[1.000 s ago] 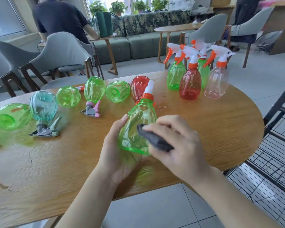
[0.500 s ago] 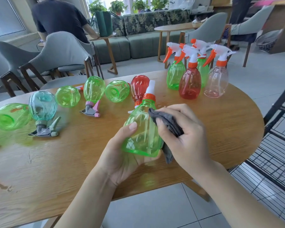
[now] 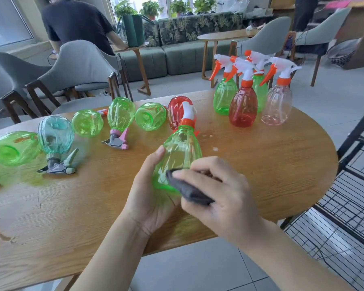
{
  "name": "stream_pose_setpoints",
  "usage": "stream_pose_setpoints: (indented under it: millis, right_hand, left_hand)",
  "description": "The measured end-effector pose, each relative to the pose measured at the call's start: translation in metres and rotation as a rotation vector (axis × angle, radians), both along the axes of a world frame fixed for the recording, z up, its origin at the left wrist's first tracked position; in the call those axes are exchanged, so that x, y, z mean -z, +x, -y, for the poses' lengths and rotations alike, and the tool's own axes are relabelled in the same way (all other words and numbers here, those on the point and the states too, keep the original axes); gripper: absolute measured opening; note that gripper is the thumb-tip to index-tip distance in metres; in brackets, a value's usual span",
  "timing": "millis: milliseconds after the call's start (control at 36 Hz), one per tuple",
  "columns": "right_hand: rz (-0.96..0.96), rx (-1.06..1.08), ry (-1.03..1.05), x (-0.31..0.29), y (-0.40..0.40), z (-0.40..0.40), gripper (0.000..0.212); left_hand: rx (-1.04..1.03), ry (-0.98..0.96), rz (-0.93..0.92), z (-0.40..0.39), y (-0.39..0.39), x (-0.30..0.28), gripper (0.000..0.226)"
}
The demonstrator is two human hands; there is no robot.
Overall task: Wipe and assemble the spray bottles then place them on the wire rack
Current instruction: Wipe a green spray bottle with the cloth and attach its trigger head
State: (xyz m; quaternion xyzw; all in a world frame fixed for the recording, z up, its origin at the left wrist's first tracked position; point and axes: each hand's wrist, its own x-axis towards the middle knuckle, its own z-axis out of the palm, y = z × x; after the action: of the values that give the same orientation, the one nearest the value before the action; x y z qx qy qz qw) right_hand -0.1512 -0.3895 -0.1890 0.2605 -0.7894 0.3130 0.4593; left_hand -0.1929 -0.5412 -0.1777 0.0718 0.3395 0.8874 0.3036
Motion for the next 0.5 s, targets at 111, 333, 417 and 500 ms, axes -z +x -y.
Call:
stream_pose_setpoints:
  millis: [111,333,417,500]
  right_hand:
    - [-0.085,0.003,0.186,0.005,0.002,0.002,0.019]
    - [-0.069,0.063,0.113,0.0,-0.01,-0.013,0.02]
    - [0.043,0.093,-0.07,-0.007,-0.019,-0.022,0.022]
    - [0.15,0.079,-0.248,-0.013,-0.024,-0.03,0.018]
  left_hand:
    - [-0.004,0.009,0.063,0.002,0.001,0.0,0.054]
    - [-0.011,0.01,-0.009,0.0,-0.002,0.001,0.052]
    - [0.003,-0.04,-0.071,-0.001,-0.002,0.003,0.056]
    - [0.037,-0.056,-0.112,-0.003,0.001,0.002,0.048]
